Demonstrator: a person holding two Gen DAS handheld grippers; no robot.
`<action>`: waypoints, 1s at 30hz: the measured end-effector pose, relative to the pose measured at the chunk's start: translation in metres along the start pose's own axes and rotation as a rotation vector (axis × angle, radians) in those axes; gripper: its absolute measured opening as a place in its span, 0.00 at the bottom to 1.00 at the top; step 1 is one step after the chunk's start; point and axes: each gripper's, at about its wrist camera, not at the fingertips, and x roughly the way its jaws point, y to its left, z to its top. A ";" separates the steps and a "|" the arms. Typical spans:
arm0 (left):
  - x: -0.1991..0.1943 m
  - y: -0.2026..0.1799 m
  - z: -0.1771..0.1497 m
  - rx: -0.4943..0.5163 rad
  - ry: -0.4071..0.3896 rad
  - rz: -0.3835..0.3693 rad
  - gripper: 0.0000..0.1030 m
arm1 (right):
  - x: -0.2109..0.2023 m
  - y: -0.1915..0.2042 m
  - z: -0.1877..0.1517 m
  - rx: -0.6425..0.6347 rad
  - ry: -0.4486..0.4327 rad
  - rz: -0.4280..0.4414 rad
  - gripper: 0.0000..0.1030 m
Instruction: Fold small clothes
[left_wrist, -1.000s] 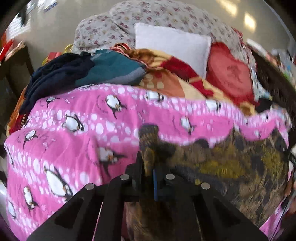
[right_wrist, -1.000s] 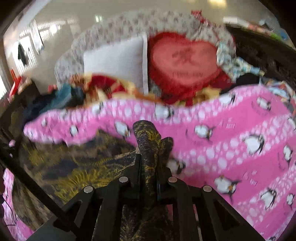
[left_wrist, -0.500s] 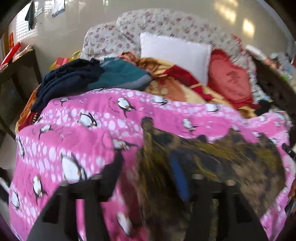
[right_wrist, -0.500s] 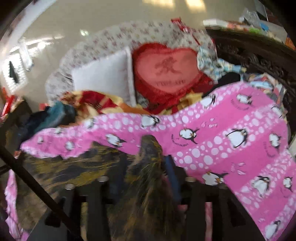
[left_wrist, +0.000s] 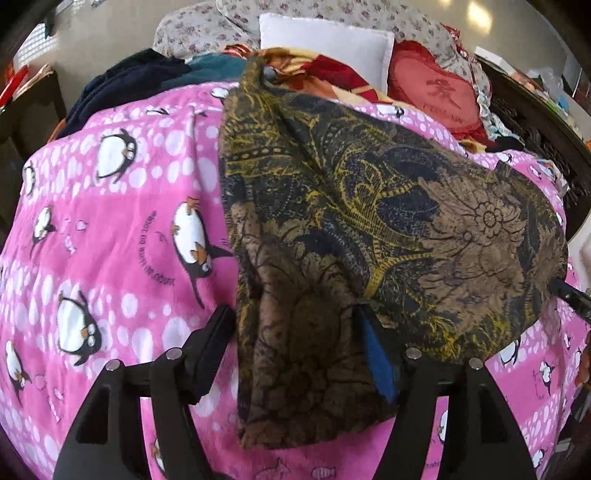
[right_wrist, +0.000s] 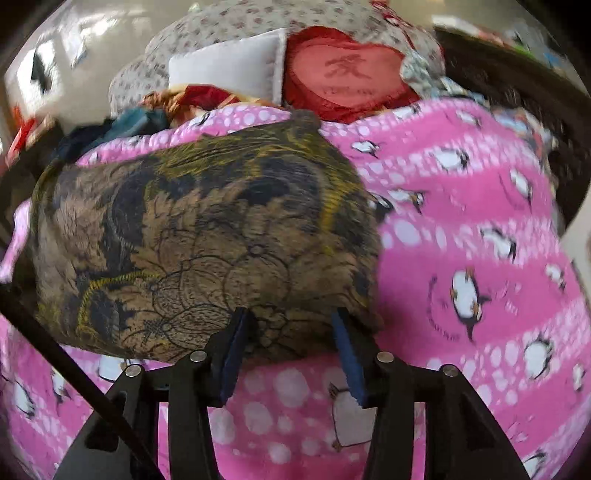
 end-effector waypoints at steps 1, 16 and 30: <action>-0.006 -0.001 -0.002 0.007 0.000 0.002 0.65 | -0.005 -0.005 -0.001 0.023 -0.011 0.013 0.48; -0.029 0.036 -0.022 -0.164 -0.049 0.048 0.77 | -0.034 0.095 0.030 -0.124 -0.154 0.175 0.42; -0.009 0.038 -0.018 -0.183 -0.040 0.015 0.83 | 0.040 0.202 0.069 -0.230 -0.077 0.209 0.43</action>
